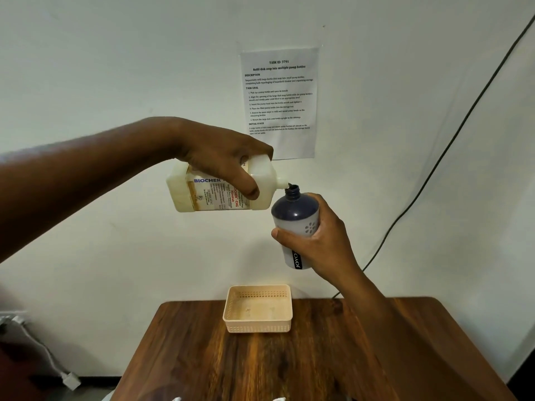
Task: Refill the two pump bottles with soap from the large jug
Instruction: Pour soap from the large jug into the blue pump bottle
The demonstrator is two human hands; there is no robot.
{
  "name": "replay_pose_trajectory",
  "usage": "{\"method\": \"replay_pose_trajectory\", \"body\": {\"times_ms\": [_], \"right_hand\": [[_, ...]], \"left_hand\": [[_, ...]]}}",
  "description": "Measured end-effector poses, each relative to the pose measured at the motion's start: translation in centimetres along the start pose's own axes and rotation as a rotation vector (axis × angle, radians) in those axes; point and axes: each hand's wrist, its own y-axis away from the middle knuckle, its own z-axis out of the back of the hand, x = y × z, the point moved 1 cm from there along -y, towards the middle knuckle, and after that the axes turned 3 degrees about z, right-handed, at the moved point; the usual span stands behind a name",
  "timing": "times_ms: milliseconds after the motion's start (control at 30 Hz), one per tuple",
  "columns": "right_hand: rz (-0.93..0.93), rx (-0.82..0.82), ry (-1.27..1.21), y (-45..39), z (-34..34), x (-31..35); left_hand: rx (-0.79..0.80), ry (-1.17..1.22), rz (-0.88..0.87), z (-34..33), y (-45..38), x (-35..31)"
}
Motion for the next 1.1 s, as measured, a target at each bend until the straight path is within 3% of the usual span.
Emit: {"method": "replay_pose_trajectory", "body": {"times_ms": [1100], "right_hand": [[0.001, 0.001, 0.002, -0.14, 0.14, 0.63]], "left_hand": [[-0.006, -0.059, 0.027, 0.83, 0.06, -0.50]]}}
